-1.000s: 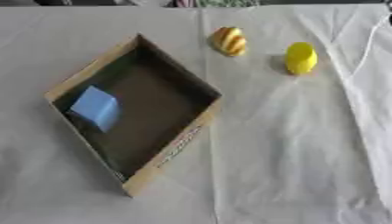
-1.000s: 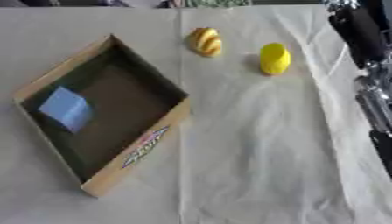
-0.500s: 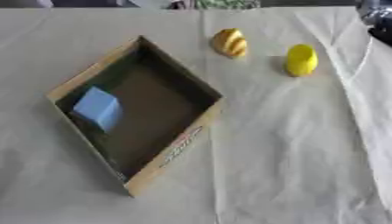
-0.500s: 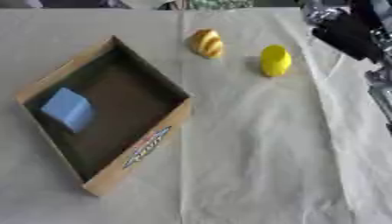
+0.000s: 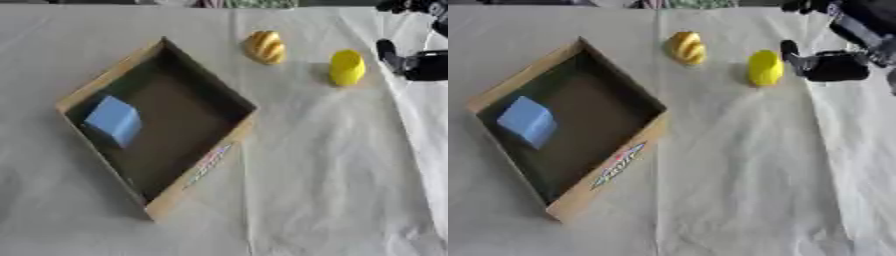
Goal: Pick up objects on the table and place them in the box.
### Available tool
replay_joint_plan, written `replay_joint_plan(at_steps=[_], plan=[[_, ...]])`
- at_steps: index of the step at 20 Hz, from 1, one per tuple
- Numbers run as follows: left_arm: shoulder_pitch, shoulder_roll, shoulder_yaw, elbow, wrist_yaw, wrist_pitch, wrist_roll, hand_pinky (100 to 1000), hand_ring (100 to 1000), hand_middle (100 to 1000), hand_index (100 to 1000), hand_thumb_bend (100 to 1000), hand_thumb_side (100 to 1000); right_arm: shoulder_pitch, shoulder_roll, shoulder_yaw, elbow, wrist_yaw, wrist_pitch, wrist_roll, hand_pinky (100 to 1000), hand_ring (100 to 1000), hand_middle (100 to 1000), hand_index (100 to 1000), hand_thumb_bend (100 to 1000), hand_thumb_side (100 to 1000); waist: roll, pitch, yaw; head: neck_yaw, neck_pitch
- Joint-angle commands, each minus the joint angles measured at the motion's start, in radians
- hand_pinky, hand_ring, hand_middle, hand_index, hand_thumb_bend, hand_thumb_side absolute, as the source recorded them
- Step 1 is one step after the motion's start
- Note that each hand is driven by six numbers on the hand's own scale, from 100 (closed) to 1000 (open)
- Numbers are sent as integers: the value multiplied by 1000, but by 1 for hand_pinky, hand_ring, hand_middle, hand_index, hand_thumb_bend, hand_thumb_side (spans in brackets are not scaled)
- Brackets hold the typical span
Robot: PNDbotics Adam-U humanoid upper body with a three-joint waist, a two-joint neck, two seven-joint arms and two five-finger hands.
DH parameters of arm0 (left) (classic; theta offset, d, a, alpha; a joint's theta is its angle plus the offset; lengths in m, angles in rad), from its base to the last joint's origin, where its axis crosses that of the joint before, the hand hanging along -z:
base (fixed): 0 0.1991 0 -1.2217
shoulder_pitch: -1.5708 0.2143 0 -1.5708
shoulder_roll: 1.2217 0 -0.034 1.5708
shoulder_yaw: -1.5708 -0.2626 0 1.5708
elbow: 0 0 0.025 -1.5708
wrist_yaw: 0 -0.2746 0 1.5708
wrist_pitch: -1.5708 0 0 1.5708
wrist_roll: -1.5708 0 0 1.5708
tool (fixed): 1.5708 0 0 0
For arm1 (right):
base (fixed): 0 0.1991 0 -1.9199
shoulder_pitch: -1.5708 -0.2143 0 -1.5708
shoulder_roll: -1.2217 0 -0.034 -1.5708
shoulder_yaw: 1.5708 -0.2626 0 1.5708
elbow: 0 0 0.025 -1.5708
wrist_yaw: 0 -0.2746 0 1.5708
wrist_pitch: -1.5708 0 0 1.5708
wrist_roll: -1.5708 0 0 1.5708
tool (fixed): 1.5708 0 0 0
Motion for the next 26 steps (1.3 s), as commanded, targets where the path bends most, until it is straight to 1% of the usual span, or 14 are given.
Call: replay_joint_plan(at_steps=[1,2,3,4,5,6,7,8,11,12,14,17,21,26], plan=[[-6,31,3,-20,-3,0,-5,732,692,699,814,112,509,-26,-50,4,17,20,-18,48,883,870,817,880,170,196,-1,-16,2,-6,-7],[-7,31,3,-20,-3,0,-6,732,692,699,814,112,509,-33,-49,9,23,17,-18,62,885,874,820,883,196,156,-1,-15,2,-6,-8],[-7,31,2,-20,-2,0,-6,732,692,699,814,111,510,-40,-47,13,29,11,-16,74,886,876,821,884,207,137,0,-15,3,-7,-9],[-7,31,2,-20,-1,0,-7,732,691,700,814,110,512,-46,-45,17,35,5,-14,87,888,879,821,882,241,100,0,-14,4,-8,-10],[-7,30,1,-20,-1,1,-7,732,691,700,814,110,513,-53,-44,22,41,-2,-11,99,890,881,824,882,266,100,0,-13,4,-9,-11],[-7,30,1,-20,0,1,-8,732,691,700,815,108,515,-59,-43,27,47,-7,-8,109,892,887,832,885,337,100,-1,-12,5,-10,-11],[-8,29,0,-20,1,1,-8,732,691,700,814,108,515,-65,-42,33,53,-9,-5,119,893,888,834,886,357,100,-1,-10,5,-11,-11],[-8,29,0,-20,2,1,-9,732,691,700,814,107,517,-71,-40,37,59,-10,-1,126,894,891,840,889,397,100,-1,-9,6,-12,-12],[-9,27,-2,-20,5,3,-11,732,690,700,814,103,521,-94,-30,51,78,1,11,131,897,895,851,896,429,100,-1,-5,7,-14,-13],[-10,27,-3,-20,6,3,-12,732,690,700,814,102,522,-102,-25,58,86,8,12,131,897,896,855,900,469,100,-1,-3,8,-15,-14],[-11,26,-4,-20,8,3,-14,732,690,700,814,100,523,-117,-17,71,105,27,10,129,895,895,858,904,509,100,0,-1,10,-15,-16],[-12,24,-5,-20,10,4,-15,732,689,700,814,100,525,-141,3,88,149,70,4,125,893,893,862,911,532,100,1,4,12,-18,-20],[-12,22,-6,-20,12,5,-17,732,689,700,814,100,529,-175,35,105,230,109,-11,113,891,891,858,911,520,100,3,11,17,-21,-25],[-13,17,-5,-20,10,7,-17,733,688,701,814,100,533,-210,71,108,293,102,-18,89,889,886,847,909,412,100,4,21,20,-21,-32]])
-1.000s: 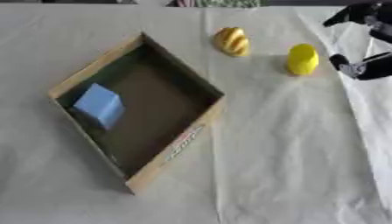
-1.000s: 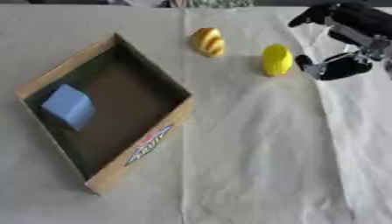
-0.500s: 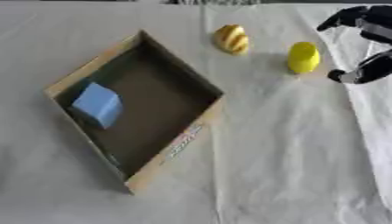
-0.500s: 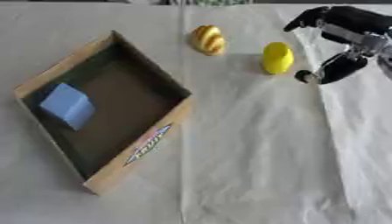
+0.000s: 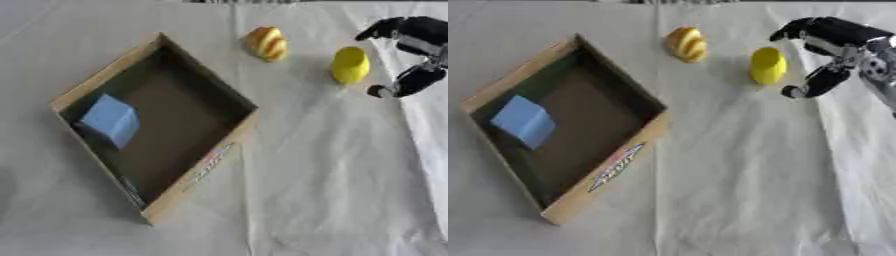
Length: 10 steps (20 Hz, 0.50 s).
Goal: Pick up objects on the table and place them in the box.
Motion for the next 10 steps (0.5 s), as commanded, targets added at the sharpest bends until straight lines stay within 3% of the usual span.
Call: replay_joint_plan(at_steps=[1,7,10], plan=[[-11,17,1,-20,2,1,-3,733,688,701,814,100,533,-29,-7,-8,30,-4,1,-18,889,886,846,909,399,100,2,-14,1,-3,-14],[-11,12,0,-20,5,3,-4,733,688,702,814,100,541,-59,18,-6,83,-36,10,-30,886,881,828,911,259,100,2,-7,3,-1,-22],[-11,11,1,-20,6,4,-4,734,687,702,814,100,544,-68,26,-2,95,-46,8,-29,885,880,828,913,240,100,2,-4,4,-1,-25]])
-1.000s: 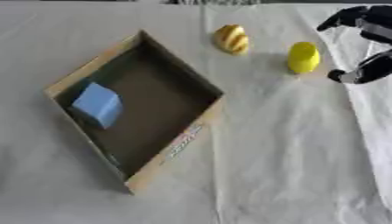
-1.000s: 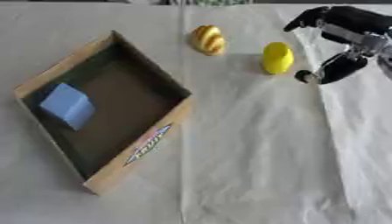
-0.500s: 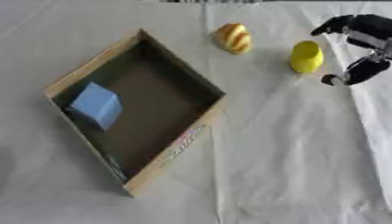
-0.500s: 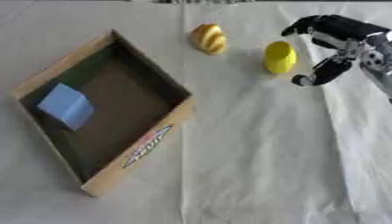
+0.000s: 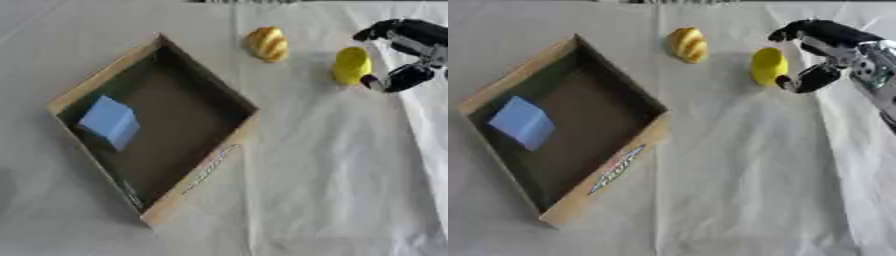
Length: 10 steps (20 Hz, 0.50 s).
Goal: Pick up objects on the table and place them in the box.
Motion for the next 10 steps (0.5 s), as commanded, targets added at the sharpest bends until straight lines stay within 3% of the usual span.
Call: replay_joint_plan(at_steps=[1,10], plan=[[-10,12,6,-20,6,3,-2,734,688,702,814,100,544,-22,-18,-3,11,-14,-1,-2,885,880,829,913,243,100,1,-16,3,0,-17],[-9,6,6,-20,11,4,-1,734,687,702,814,100,551,-58,15,15,97,37,-15,35,883,879,816,911,291,100,-1,-12,6,-1,-21]])
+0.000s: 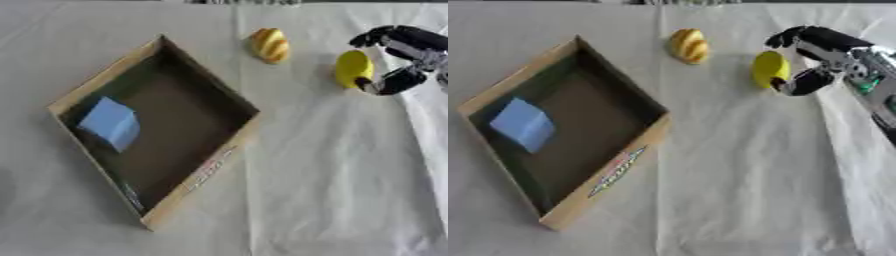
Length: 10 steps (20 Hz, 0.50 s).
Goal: Pick up objects on the table and place them in the box.
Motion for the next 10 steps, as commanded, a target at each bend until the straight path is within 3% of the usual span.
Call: replay_joint_plan(at_steps=[1,6,10], plan=[[-9,13,6,-20,8,2,0,734,687,702,814,100,551,-25,-11,-2,24,23,-8,14,883,878,815,911,297,100,0,-15,2,-1,-14],[-8,11,6,-20,10,4,0,735,686,701,814,100,555,-40,4,4,51,46,-17,24,877,865,771,903,284,100,0,-15,3,0,-13],[-8,12,6,-20,11,5,0,735,685,701,813,100,556,-41,11,1,52,42,-16,5,863,831,656,843,175,100,0,-16,3,1,-10]])
